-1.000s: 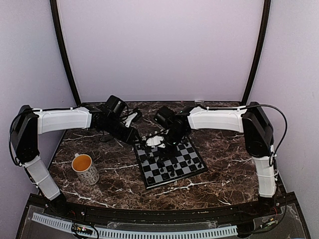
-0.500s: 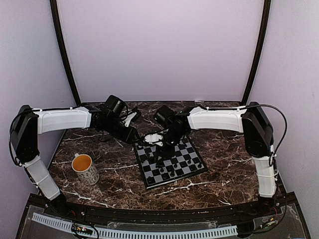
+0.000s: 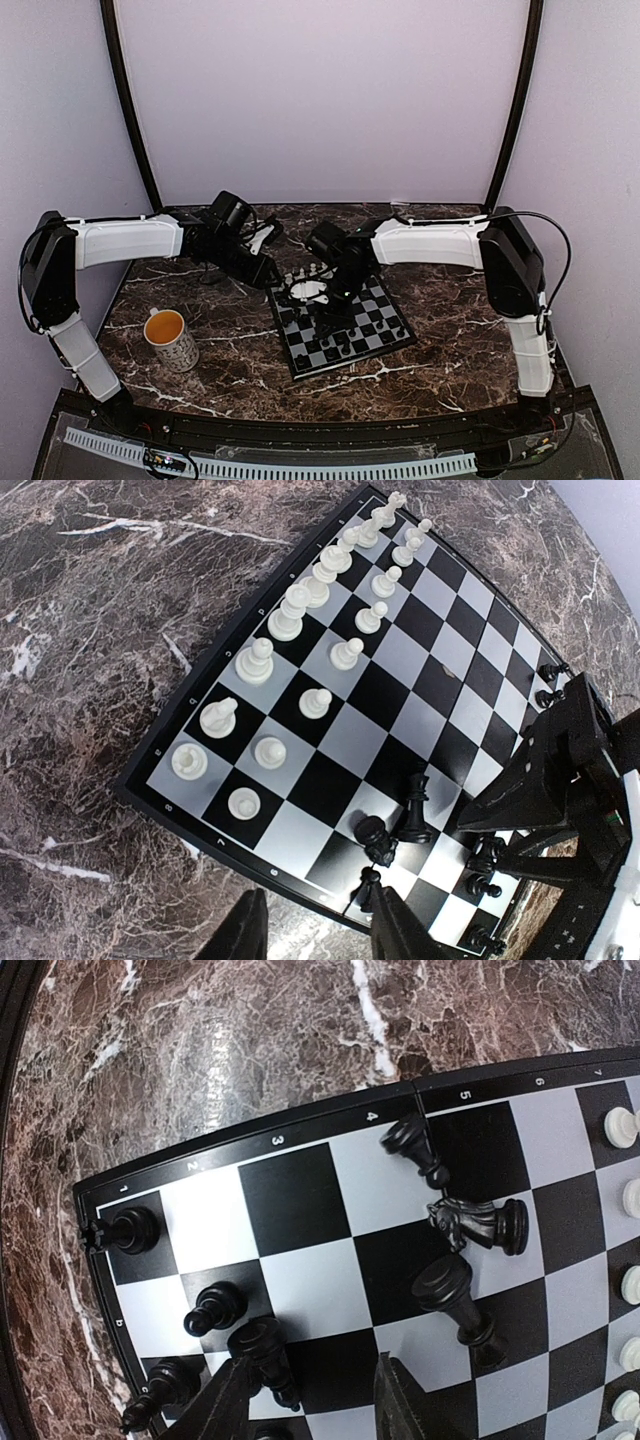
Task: Set up the chess pieces on the board
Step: Move the bishop to the chessboard.
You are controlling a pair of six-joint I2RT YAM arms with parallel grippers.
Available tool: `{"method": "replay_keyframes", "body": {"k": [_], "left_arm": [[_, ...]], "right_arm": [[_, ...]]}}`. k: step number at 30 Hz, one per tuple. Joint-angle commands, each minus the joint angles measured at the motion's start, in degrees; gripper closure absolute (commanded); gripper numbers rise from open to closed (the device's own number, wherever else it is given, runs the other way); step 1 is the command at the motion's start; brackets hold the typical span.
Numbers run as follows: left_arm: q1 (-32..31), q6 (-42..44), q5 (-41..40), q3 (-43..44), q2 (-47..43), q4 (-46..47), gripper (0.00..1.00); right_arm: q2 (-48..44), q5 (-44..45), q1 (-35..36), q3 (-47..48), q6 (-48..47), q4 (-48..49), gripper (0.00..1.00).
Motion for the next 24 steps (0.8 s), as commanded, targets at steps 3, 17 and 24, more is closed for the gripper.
{"method": "replay_keyframes", "body": {"k": [3,17,24], "left_arm": [[0.42,-0.32,0.08,-0.42,-1.70,-0.82,0.62],[0.42,-0.15,0.38,-0.29,-1.61,-1.16,0.62],[0.42,-0.18,0.46,-0.29,-1.54,-1.20,0.62]], "right_arm": [[1.08,-0.61,0.58,2.12,-2.14,-1.70,0.56],[3.70,1.75,1.41,4.99,-3.72,-3.35,0.56],[4.10,3.13,1.12,5.71,-1.65,-2.43,0.59]]}}
